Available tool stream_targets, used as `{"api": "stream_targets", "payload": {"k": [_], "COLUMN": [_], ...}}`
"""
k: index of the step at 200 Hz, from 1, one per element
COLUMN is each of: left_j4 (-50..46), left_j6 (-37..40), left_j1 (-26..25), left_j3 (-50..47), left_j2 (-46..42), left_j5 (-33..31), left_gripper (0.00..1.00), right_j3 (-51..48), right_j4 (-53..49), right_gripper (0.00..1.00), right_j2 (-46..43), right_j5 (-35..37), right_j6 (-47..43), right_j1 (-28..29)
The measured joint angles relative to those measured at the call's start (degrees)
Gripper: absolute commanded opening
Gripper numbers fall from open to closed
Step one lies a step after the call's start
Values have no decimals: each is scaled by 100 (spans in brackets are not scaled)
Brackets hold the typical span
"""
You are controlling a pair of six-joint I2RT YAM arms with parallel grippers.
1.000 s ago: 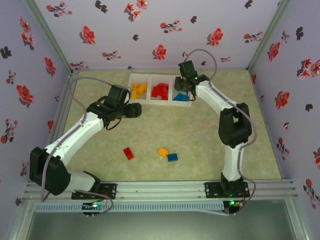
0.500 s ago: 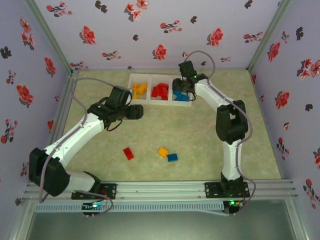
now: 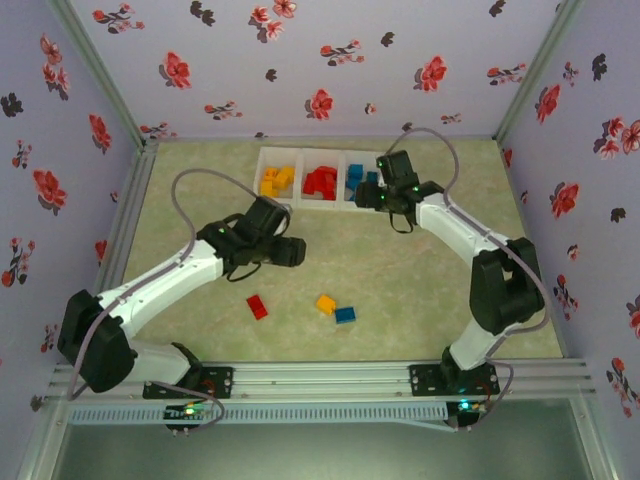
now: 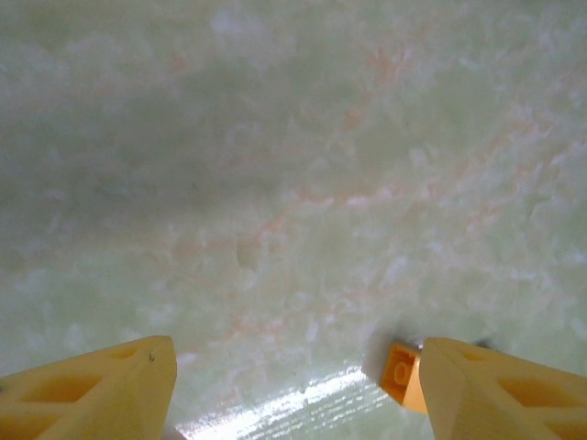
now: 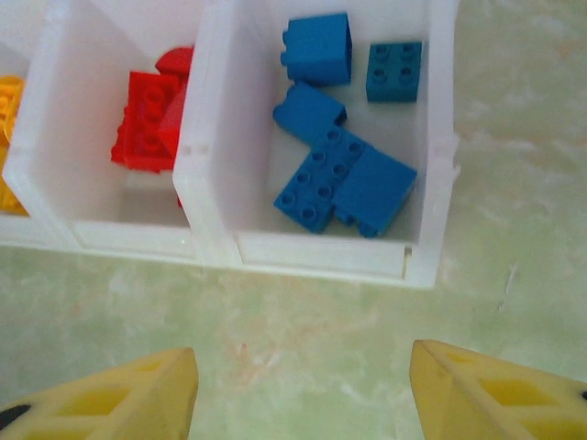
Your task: Sort the legos into containers by color
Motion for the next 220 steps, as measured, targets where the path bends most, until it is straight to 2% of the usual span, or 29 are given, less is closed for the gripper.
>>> {"api": "stream_targets", "payload": {"k": [41, 75, 119, 144, 176, 220], "left_j4": [-59, 59, 603, 955, 859, 118], "left_j6": [-756, -1755, -3117, -3628, -3578, -2435], "left_j1": [-623, -1158, -1471, -1609, -1676, -1676], "left_j3": [-286, -431, -695, -754, -358, 695], "left_j2": [66, 66, 114, 354, 1154, 2096], "left_j5": [-162, -238, -240, -238, -192, -136], "left_gripper": [72, 74, 76, 75, 72, 71], "right_j3": [-678, -1056, -1187, -1211, -1384, -1596], "right_j4": [101, 238, 426, 529, 551, 533], "right_gripper": [64, 64, 64, 65, 67, 68], "right_j2": [-284, -396, -400, -407, -573, -817], "right_j5": [-33, -68, -164, -256, -302, -299], "right_j6": [142, 313, 483, 520, 520, 509], "right_j1": [111, 186, 234, 245, 247, 247]}}
